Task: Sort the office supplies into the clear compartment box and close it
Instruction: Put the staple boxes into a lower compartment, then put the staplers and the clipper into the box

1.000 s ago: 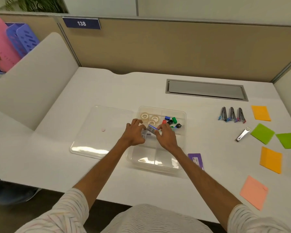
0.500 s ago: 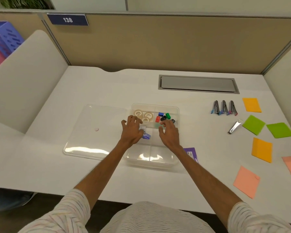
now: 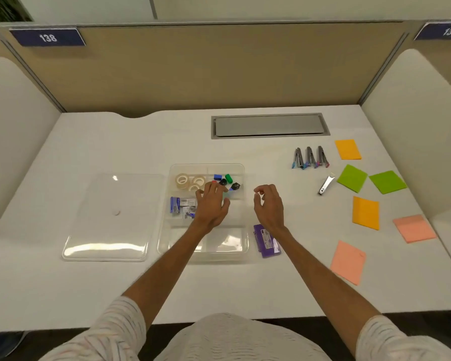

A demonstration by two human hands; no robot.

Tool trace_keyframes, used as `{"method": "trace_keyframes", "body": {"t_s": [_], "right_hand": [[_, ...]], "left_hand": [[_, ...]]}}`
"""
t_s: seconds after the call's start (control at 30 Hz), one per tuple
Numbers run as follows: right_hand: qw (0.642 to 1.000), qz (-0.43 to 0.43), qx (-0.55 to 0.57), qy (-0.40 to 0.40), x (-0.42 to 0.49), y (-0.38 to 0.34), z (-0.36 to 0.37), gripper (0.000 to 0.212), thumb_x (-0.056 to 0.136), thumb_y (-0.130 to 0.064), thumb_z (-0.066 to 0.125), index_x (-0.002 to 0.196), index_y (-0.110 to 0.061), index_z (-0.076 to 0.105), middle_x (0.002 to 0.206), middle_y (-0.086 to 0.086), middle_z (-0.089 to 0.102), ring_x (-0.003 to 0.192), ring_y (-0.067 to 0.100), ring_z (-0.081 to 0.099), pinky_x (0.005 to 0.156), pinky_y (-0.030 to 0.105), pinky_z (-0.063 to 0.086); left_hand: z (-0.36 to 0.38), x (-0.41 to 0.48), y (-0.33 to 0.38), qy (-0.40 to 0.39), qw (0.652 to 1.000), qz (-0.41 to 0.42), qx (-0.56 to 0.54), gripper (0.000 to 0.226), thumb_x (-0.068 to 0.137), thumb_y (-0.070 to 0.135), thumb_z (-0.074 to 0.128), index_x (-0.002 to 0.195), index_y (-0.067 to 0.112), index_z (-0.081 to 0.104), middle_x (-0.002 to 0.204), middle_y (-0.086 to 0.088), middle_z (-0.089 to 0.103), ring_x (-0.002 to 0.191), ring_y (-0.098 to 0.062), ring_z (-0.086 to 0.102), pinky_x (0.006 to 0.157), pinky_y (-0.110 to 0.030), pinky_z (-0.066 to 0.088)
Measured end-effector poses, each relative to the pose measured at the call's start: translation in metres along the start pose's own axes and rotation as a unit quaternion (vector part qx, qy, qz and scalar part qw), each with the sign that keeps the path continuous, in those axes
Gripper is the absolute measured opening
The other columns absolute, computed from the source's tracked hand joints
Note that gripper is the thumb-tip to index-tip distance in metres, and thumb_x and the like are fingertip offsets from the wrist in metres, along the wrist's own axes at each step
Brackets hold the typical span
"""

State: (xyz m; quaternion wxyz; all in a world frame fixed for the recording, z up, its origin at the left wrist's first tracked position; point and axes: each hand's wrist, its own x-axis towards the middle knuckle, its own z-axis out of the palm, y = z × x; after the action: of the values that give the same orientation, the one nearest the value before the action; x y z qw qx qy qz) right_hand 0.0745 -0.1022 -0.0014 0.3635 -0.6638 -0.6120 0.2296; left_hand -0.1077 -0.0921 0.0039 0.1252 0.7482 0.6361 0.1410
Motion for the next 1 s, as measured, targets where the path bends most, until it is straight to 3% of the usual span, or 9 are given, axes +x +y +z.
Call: {"method": "trace_keyframes", "body": {"t_s": [0.2,0.47,0.83,1.0], "right_hand": [[0.998,0.04,-0.031,0.029,0.01,0.032,-0.043,0.016,0.092,-0.007,0.055,0.106,-0.008,0.062,0.109,0.006,0.06,0.101,0.02,0.06,0.089,0.046,0.05],[0.995,0.059,-0.06,0.05,0.039,0.064,-0.083,0.018,0.091,-0.008,0.057,0.108,-0.006,0.061,0.111,0.009,0.061,0.105,0.024,0.061,0.089,0.046,0.05],[0.989,0.105,-0.093,0.051,0.107,0.118,-0.115,0.02,0.093,-0.014,0.056,0.112,-0.008,0.059,0.114,0.01,0.06,0.105,0.027,0.06,0.091,0.047,0.047],[0.986,0.115,-0.092,0.08,0.146,0.143,-0.128,0.018,0.093,-0.013,0.056,0.109,-0.007,0.061,0.11,0.01,0.061,0.103,0.027,0.06,0.085,0.04,0.045]], "left_hand": [[0.018,0.016,0.044,0.004,0.999,0.032,-0.024,0.029,0.096,0.027,0.048,0.121,0.015,0.057,0.127,-0.003,0.055,0.127,-0.022,0.044,0.11,-0.044,0.026],[0.043,0.038,0.091,-0.016,0.998,0.057,-0.01,0.03,0.096,0.028,0.046,0.123,0.018,0.056,0.128,0.0,0.055,0.126,-0.018,0.044,0.106,-0.04,0.027],[0.081,0.1,0.14,-0.06,0.997,0.032,-0.044,0.034,0.099,0.029,0.043,0.13,0.016,0.049,0.128,-0.003,0.056,0.117,-0.021,0.053,0.098,-0.037,0.038],[0.097,0.138,0.161,-0.07,0.995,0.007,-0.074,0.036,0.099,0.031,0.046,0.131,0.014,0.048,0.13,-0.004,0.056,0.117,-0.023,0.055,0.098,-0.038,0.041]]}}
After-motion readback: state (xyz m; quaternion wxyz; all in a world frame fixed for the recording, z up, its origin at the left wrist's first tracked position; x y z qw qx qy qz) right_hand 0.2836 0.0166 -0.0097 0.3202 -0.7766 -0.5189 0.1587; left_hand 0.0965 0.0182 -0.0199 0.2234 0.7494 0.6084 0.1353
